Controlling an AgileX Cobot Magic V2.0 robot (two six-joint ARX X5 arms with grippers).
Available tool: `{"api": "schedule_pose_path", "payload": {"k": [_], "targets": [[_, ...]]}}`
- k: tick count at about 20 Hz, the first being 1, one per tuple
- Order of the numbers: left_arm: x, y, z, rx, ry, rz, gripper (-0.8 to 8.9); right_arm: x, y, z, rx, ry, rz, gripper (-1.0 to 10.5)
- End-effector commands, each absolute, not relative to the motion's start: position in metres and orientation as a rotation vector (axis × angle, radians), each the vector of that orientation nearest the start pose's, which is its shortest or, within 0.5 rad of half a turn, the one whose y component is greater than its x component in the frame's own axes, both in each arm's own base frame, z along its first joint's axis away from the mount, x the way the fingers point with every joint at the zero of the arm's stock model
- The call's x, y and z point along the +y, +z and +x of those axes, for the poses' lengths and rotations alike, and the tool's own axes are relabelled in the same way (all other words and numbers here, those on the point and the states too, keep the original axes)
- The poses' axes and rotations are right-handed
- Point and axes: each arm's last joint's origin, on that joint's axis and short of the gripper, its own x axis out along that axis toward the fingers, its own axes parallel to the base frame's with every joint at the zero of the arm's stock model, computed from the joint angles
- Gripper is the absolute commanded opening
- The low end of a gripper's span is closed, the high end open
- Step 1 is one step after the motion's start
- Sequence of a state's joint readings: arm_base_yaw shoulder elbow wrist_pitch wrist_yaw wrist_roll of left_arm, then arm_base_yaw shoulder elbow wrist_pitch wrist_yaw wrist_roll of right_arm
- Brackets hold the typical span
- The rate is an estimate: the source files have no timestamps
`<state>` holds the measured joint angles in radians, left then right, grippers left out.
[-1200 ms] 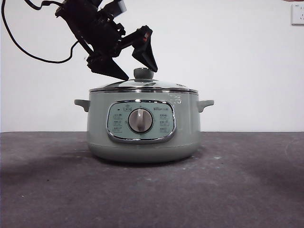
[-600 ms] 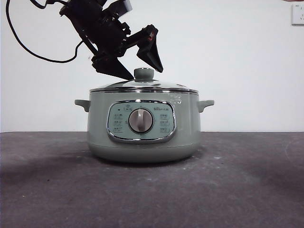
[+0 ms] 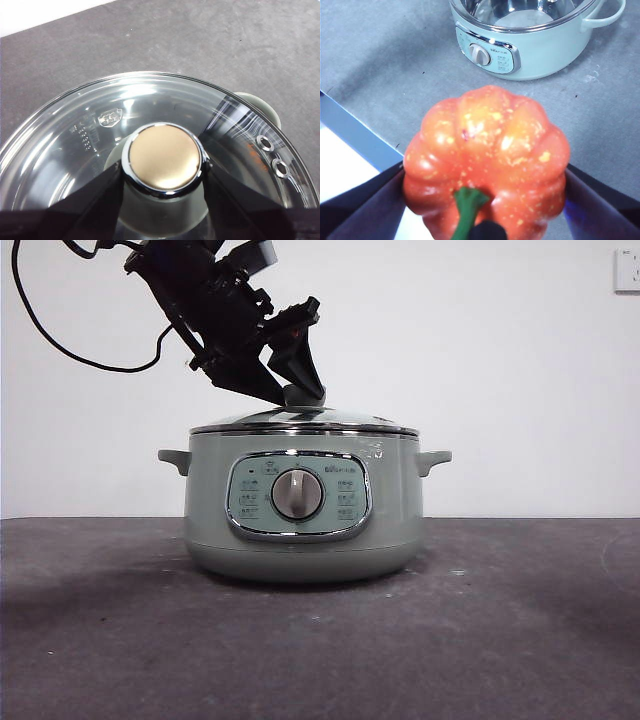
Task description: Pick up the pumpkin,open the lid,put the pumpkin in the pot,close the lid
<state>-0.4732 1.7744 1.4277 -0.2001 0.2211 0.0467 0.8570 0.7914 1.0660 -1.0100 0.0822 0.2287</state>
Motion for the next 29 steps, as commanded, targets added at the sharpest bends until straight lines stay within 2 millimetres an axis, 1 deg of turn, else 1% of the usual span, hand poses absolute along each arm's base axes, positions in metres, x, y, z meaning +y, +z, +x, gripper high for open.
{"api": "schedule_pose_path", "payload": {"k": [1, 5, 14, 18, 20, 22, 24, 26, 29], "targets": [[-0.194, 0.284, 0.359, 0.536, -0.712, 0.116, -0.09, 0.093, 0.352, 0.084, 0.742, 0.651, -0.119, -0.1], [-0.194, 0.288, 0.359, 0.502, -0.712, 0.108, -0.08, 0.093, 0.352, 0.084, 0.742, 0.651, -0.119, -0.1], [-0.183, 0.328, 0.343, 0.376, -0.71, 0.093, -0.08, 0.094, 0.353, 0.085, 0.725, 0.654, -0.11, -0.1], [-0.171, 0.35, 0.327, 0.353, -0.699, 0.089, -0.08, 0.097, 0.356, 0.088, 0.683, 0.647, -0.095, -0.1], [-0.16, 0.367, 0.315, 0.338, -0.68, 0.087, -0.08, 0.101, 0.356, 0.092, 0.669, 0.612, -0.104, -0.1], [-0.146, 0.385, 0.295, 0.329, -0.641, 0.093, -0.08, 0.108, 0.356, 0.099, 0.654, 0.617, -0.101, -0.1], [-0.131, 0.404, 0.272, 0.32, -0.619, 0.096, -0.08, 0.117, 0.355, 0.107, 0.628, 0.625, -0.114, -0.1], [-0.117, 0.42, 0.246, 0.314, -0.607, 0.094, -0.08, 0.126, 0.354, 0.121, 0.605, 0.613, -0.11, -0.1], [-0.094, 0.438, 0.206, 0.312, -0.547, 0.111, -0.08, 0.139, 0.347, 0.15, 0.584, 0.573, -0.113, -0.1]]}}
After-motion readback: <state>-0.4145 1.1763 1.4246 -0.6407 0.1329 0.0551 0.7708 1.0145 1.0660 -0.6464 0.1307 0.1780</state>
